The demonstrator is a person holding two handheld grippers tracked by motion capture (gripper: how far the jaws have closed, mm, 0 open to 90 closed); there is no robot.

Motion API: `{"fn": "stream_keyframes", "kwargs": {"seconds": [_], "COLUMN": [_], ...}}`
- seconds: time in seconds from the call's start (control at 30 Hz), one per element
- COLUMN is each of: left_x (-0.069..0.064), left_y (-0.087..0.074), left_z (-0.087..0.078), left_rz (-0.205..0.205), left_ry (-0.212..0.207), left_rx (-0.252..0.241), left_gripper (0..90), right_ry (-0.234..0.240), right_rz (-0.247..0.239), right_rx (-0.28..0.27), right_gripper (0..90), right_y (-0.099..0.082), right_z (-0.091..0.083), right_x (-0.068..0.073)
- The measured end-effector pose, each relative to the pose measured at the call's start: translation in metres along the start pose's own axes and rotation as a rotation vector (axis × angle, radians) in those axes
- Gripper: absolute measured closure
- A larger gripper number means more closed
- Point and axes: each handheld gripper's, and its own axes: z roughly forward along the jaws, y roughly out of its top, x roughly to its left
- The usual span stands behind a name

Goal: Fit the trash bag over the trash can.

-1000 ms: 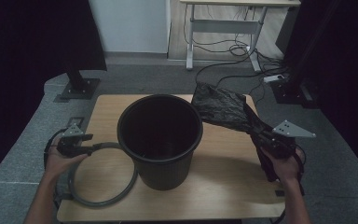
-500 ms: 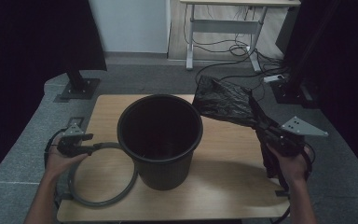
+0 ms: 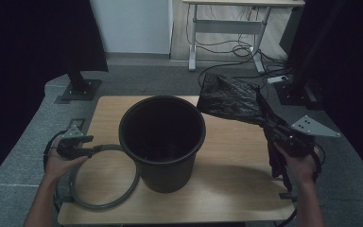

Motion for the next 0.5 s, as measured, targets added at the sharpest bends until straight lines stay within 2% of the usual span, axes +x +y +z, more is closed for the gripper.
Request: {"fn": "stream_keyframes", "kwargs": {"seconds": [0.27,0.5], "left_x": [0.0,-0.002], "left_y": [0.001,0.002], "left_z": [0.0,0.001], "left_rz": [0.002,0.005], "left_ry": [0.002,-0.001], "left_rx": [0.004,0.006], "left_gripper": [37.7,37.7], "right_ry": [-0.005,0.001], "right_rz": [0.006,-0.01], "right_rx": [-0.011,-0.033], "right_gripper": [89.6,89.6], "right_y": [0.002,0.011], "right_z": [-0.003,-0.009], "right_x": [-0.004,-0.001]}}
